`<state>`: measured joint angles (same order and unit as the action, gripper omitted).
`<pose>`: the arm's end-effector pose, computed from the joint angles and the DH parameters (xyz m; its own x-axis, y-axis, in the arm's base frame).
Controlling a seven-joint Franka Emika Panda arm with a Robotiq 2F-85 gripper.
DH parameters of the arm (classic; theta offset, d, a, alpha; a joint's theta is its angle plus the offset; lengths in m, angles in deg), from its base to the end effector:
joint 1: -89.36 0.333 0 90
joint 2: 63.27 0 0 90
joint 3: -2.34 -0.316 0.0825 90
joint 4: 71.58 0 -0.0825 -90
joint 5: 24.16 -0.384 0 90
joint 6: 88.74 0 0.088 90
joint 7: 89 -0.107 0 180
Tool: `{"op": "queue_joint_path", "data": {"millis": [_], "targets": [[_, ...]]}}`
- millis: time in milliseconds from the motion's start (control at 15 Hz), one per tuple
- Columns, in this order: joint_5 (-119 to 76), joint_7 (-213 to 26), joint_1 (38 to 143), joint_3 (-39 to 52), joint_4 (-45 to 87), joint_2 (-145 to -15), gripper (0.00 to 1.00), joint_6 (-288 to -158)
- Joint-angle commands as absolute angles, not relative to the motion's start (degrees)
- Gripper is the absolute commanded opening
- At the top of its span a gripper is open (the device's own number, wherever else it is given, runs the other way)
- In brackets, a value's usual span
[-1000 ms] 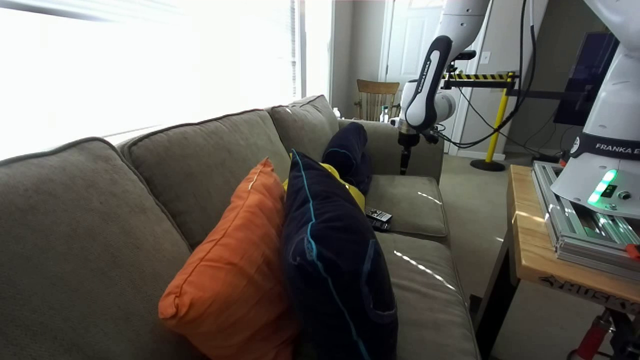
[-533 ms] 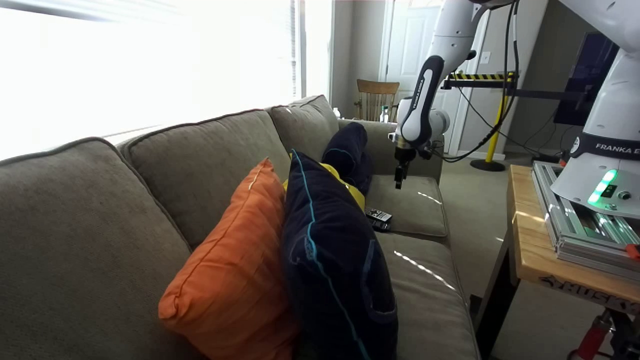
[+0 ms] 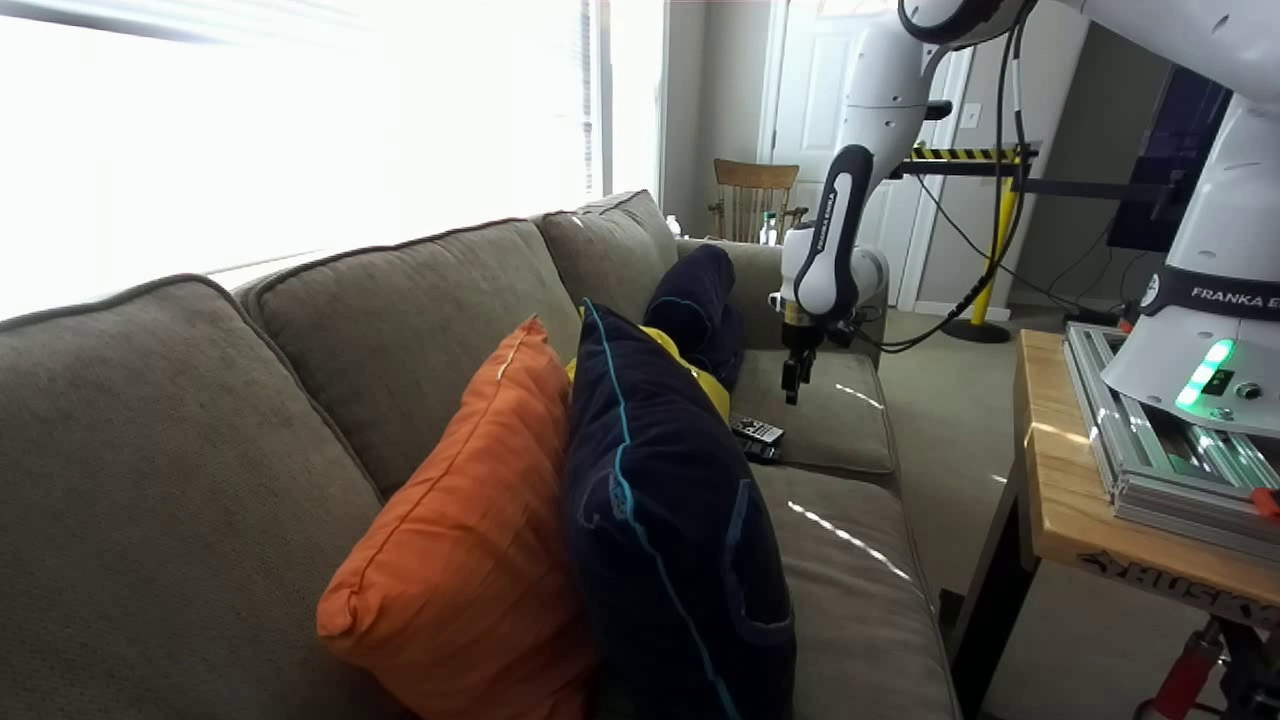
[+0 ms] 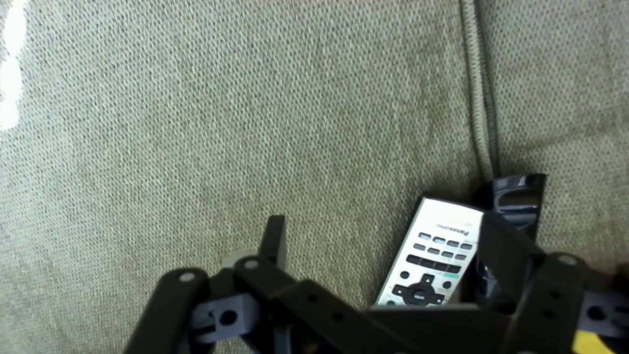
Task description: Move the remote to the right
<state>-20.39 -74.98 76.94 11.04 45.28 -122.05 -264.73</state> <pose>0.4795 -0.1931 -0.0516 0.9995 0.0131 -0.0301 0.0170 -0.9912 0.1310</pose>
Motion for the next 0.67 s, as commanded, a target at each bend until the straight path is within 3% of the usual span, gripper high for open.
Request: {"op": "queue_joint_path", "data": {"millis": [0,600], "targets": [[-18.95,-76.68,77.35,11.38,44.71,-122.46,1.0,-264.55],[-16.63,-72.63,70.53,5.42,40.68,-127.09,1.0,-269.96]]}}
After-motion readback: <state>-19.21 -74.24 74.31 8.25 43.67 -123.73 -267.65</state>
